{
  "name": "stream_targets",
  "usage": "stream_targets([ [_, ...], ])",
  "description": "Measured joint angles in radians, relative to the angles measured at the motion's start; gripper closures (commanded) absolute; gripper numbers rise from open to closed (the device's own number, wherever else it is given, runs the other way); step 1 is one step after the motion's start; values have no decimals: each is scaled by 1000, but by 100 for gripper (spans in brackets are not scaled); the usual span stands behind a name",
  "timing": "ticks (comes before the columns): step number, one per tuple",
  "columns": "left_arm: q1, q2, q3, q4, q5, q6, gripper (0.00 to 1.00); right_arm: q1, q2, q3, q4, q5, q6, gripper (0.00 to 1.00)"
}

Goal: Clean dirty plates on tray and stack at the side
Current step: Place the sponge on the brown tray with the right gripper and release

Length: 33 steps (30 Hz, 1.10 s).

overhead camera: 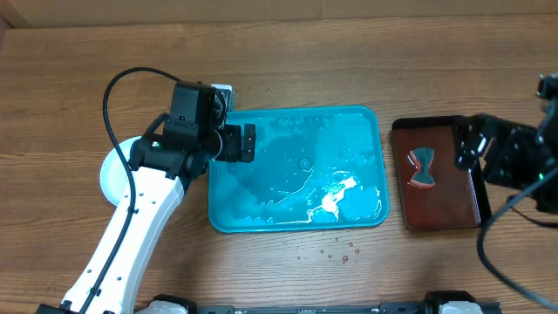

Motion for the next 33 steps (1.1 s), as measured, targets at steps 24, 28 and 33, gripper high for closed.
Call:
stream_targets([
  [24, 0, 0, 0, 0, 0, 0, 0, 0, -183, -211, 407, -3, -13, 0],
  [28, 0, 0, 0, 0, 0, 0, 0, 3, -331, -494, 690, -3, -36, 0],
  [33, 0, 0, 0, 1, 0, 0, 0, 5, -532, -909, 1027, -3, -80, 0],
])
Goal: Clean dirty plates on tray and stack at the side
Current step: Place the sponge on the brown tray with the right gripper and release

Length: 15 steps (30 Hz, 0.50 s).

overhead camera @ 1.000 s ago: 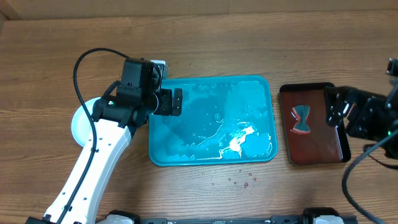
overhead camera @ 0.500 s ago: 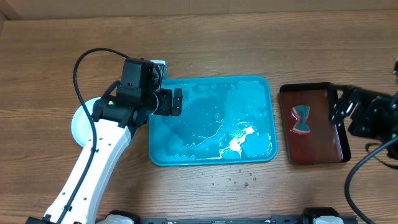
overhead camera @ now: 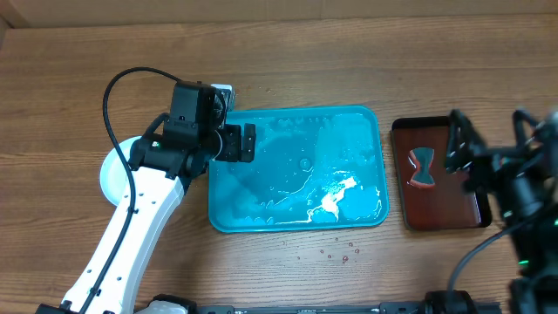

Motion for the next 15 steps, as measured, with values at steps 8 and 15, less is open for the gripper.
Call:
stream_targets([
  [8, 0, 0, 0, 0, 0, 0, 1, 32, -304, -571, 399, 4, -25, 0],
  [15, 0, 0, 0, -1, 0, 0, 0, 84, -529, -909, 556, 8, -26, 0],
])
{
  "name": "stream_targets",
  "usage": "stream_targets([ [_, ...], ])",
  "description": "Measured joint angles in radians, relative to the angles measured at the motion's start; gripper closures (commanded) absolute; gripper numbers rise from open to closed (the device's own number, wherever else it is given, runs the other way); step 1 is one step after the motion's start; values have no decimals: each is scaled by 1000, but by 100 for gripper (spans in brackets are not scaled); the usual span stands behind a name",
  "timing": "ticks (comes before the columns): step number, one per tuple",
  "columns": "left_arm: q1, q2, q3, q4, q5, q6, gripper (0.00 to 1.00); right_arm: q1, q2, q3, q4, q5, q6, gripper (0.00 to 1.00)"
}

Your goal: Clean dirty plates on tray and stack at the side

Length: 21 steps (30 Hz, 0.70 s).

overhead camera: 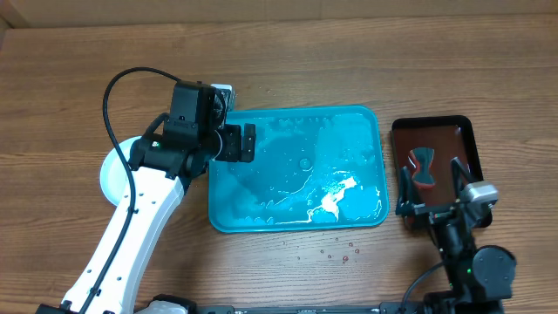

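Note:
A blue tray (296, 214) lies mid-table, wet, with white foam (336, 196) near its front right; no plate shows on it. A white plate (112, 174) rests on the table left of the tray, mostly hidden under my left arm. My left gripper (240, 142) hovers over the tray's left rim with nothing visible in it; its jaws cannot be made out. My right gripper (431, 181) stands open over the near half of a dark brown tray (466, 131), right beside a red and grey sponge (423, 166) lying in it.
Small red droplets (336, 253) dot the wood in front of the blue tray. The right arm's base (475, 266) sits at the near right edge. A cable (118, 87) loops above the left arm.
My right arm has swung from the right edge of the table to the near side of the brown tray, fingers spread wide beside the sponge. The left arm, blue tray and plate are unchanged.
At first my right arm was at the far right edge, beside the brown tray. Then it reached in over the tray's right side. Now it stands at the tray's near end, open by the sponge. My left arm stayed over the blue tray's left rim throughout.

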Motion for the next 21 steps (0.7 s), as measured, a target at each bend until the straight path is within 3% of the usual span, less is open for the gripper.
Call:
stream_targets([
  [7, 0, 0, 0, 0, 0, 0, 0, 3, -112, -119, 8, 0, 0, 0],
  [21, 0, 0, 0, 0, 0, 0, 0, 24, -115, -146, -55, -2, 1, 0],
])
